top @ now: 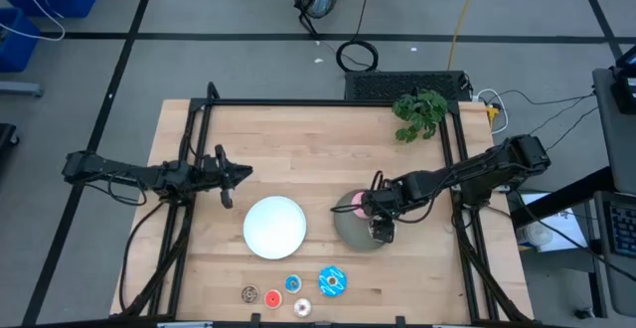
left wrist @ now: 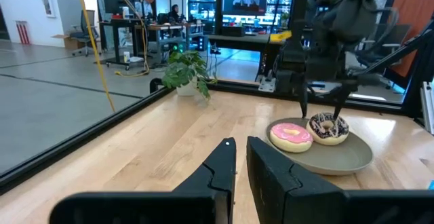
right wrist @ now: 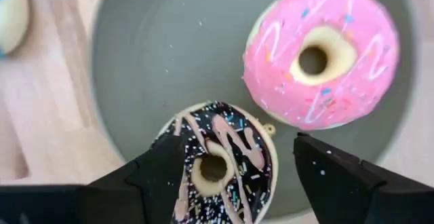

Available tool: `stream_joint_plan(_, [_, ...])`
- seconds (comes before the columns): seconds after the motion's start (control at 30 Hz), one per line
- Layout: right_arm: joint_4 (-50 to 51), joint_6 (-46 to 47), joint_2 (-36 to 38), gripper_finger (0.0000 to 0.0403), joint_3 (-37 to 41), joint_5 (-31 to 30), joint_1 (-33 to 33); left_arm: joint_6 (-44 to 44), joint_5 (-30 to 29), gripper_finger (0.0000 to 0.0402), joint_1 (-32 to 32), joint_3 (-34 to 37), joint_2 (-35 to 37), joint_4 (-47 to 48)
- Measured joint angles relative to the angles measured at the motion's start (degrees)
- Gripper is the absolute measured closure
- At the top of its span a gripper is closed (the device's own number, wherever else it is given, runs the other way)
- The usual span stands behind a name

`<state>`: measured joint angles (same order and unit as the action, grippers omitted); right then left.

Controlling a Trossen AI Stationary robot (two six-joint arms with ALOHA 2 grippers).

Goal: Pick & Place donuts
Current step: Put the big blue donut on the gray plate

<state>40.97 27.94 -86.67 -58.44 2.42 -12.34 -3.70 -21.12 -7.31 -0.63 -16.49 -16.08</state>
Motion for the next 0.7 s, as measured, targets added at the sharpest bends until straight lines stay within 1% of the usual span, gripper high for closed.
stream_joint_plan(0.1, [2.13,0.41,0.71,0.0154,-3.88,-0.69,-0.76,0.0,0.0,0.036,0.0,0.01,0.0,0.02])
stream_joint_plan(0.2, [-0.03,1.12,2.8,0.0167,-6.44,-0.34,-3.64,-0.03,0.02,0.036,0.0,0.01,0.0,0.14])
stream_joint_plan(0.23, [-1.03,1.16,3.71,0.0173,-6.81,-1.01,-5.06,-0.04,0.02,0.036,0.0,0.01,0.0,0.23])
stream_joint_plan(0.3, [-2.67,0.97,5.93,0.0194,-7.19,-4.64,-8.19,-0.07,0.04,0.036,0.0,0.01,0.0,0.74])
stream_joint_plan(0.43, [-3.81,-2.41,11.95,0.0259,-7.29,-15.36,-15.16,-0.11,0.02,0.036,-0.01,0.0,0.0,0.99])
stream_joint_plan(0.5, [-4.45,-5.13,15.61,0.0301,-7.01,-19.76,-18.96,-0.14,0.02,0.036,0.0,-0.01,-0.02,1.02])
stream_joint_plan(0.6, [-6.91,-7.2,22.18,0.037,-4.15,-25.81,-23.51,-0.52,0.02,0.036,-0.02,0.0,-0.02,1.03])
stream_joint_plan(0.67, [-10.75,-7.79,27.21,0.0393,-0.73,-28.2,-25.34,-0.52,0.02,0.036,0.0,-0.01,0.0,1.01])
stream_joint_plan(0.7, [-13.82,-8.03,29.74,0.0393,1.75,-29.16,-26.19,-0.52,0.02,0.036,0.0,0.0,-0.01,1.03])
